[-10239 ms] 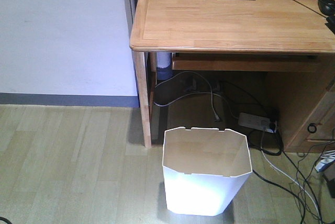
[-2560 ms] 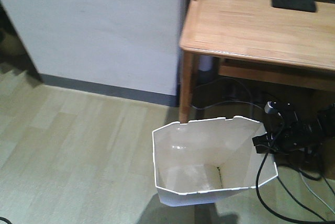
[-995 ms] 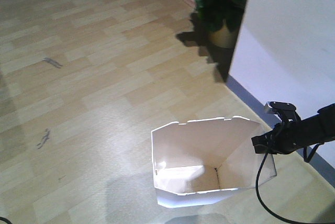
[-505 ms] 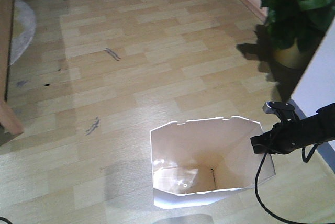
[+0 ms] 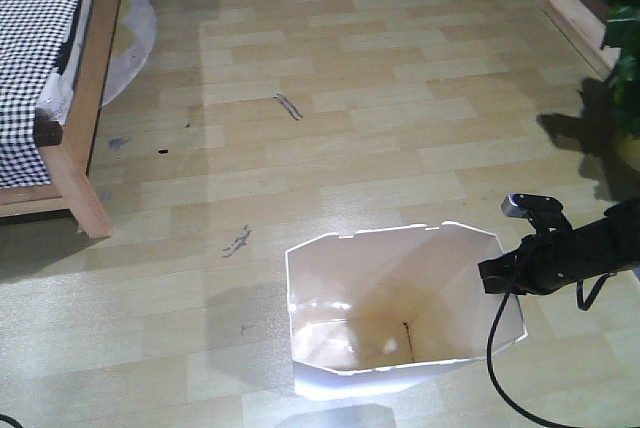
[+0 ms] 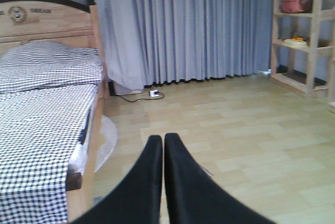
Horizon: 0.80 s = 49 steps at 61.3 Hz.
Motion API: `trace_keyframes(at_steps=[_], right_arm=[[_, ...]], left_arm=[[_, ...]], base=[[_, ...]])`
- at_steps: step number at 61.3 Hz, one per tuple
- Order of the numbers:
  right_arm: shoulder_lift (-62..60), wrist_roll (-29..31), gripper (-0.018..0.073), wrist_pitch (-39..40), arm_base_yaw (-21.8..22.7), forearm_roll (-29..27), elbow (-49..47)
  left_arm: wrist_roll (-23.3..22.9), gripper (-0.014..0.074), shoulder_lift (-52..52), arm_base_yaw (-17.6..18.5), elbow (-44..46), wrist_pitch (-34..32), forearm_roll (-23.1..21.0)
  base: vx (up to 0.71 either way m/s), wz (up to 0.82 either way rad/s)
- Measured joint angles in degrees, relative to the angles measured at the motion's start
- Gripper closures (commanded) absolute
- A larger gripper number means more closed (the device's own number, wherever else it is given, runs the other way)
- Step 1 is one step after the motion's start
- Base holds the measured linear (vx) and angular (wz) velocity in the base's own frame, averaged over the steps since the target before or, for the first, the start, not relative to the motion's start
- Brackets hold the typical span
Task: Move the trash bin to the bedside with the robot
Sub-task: 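Turn the base away from the desk holding the bin in the right gripper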
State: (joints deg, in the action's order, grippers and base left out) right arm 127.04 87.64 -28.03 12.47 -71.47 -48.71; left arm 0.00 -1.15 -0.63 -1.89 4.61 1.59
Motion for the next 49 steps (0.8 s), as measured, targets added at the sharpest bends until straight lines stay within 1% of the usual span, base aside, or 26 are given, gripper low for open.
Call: trace_keyframes(at_steps=[21,49], right_arm=[[0.00,0.00,0.0564,-0.36,0.00,0.00,0.00],[0.00,0.00,0.0564,-0.21,0.00,0.00,0.00]], left_arm=[[0.00,0.0603,0.00,0.00,0.00,0.00,0.00],[0.00,0.0603,0.00,0.00,0.00,0.00,0.00]], base=[[0.16,0.13],[0.22,-0.03]])
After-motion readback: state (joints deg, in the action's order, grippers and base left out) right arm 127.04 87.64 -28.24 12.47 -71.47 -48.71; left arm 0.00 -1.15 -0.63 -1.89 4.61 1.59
